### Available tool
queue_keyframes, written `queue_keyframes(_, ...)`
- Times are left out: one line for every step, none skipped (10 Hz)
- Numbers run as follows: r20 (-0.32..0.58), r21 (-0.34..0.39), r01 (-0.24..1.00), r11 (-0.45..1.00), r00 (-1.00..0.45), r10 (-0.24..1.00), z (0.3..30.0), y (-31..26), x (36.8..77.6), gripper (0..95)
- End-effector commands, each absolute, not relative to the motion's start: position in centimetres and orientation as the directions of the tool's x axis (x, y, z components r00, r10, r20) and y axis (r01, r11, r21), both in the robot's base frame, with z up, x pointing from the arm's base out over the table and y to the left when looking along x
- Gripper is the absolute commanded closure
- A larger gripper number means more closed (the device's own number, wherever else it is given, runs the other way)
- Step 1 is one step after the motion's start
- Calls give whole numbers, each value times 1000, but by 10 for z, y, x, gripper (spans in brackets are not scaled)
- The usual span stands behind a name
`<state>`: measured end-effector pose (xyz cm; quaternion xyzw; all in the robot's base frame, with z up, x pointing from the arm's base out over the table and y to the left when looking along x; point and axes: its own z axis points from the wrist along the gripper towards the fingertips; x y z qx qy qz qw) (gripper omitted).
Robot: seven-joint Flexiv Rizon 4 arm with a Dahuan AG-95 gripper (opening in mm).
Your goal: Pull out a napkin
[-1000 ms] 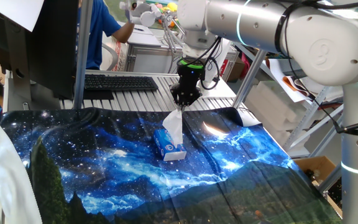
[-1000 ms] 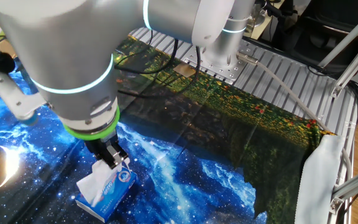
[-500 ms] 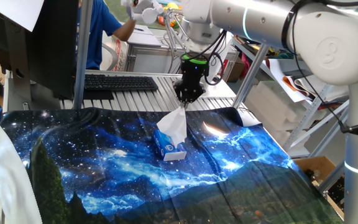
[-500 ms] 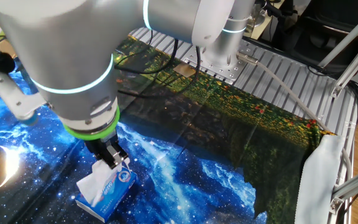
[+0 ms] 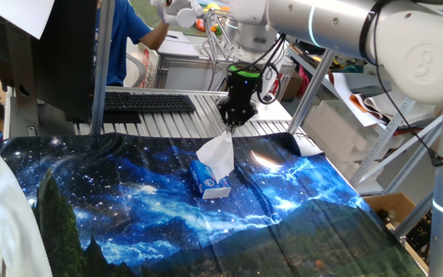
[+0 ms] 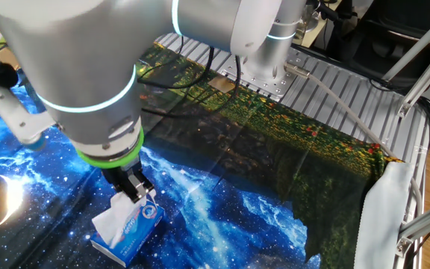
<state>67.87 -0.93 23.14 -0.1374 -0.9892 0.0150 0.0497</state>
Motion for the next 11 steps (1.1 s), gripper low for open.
queue_keyframes(98,-44,271,961,-957,275,232,-9,681,950)
queue_keyframes(98,-45,271,961,-957,274,232,-9,681,950)
queue_keyframes(97,-40,272,962,-957,274,232,-9,679,950)
queue_keyframes(81,-49,275,960,-957,278,232,-9,678,950)
queue_keyframes(79,-51,276,960,-957,279,232,-9,679,950)
queue_keyframes(79,-49,275,960,-957,279,232,-9,679,950)
queue_keyframes(80,-44,276,960,-957,279,232,-8,679,950)
queue_keyframes(86,-40,275,961,-957,277,232,-8,679,950)
queue_keyframes(86,-39,275,961,-957,277,232,-8,679,950)
queue_keyframes(85,-41,275,960,-957,278,231,-8,679,950)
queue_keyframes(85,-43,279,959,-956,281,231,-8,680,950)
